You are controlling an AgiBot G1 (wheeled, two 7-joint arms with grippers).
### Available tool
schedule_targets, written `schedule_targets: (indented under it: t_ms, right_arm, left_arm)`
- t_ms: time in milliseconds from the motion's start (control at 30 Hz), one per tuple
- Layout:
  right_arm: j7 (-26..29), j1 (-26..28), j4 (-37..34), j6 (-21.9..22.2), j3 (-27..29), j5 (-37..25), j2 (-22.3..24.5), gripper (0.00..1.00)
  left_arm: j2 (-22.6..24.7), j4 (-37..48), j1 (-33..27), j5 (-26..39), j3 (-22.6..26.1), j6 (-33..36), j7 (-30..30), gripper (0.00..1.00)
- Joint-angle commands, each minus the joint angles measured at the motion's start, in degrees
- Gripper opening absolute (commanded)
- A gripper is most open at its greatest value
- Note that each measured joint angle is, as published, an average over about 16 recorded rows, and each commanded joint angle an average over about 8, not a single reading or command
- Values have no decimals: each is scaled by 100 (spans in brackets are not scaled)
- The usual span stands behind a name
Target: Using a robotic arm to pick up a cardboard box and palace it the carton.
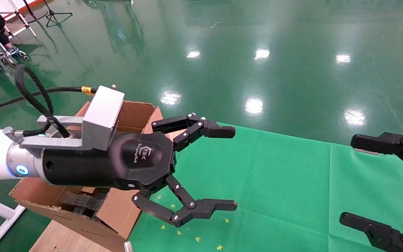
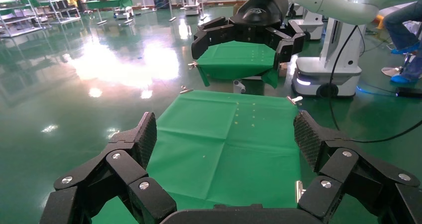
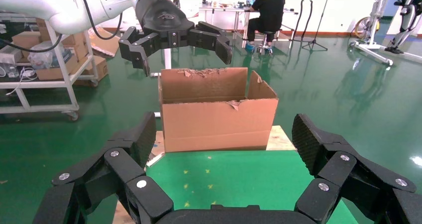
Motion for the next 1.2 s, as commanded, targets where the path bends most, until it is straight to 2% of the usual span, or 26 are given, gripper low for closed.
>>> schedule_targets:
  t_ms: [33, 1200]
  right_arm:
    - [0, 0, 0, 0, 0, 0, 0, 100]
    - [0, 0, 0, 0, 0, -1, 0, 100]
  left_arm:
    - [-1, 4, -3, 0, 1, 0, -1, 100]
    - [-1, 19, -14, 10, 9, 0, -9, 100]
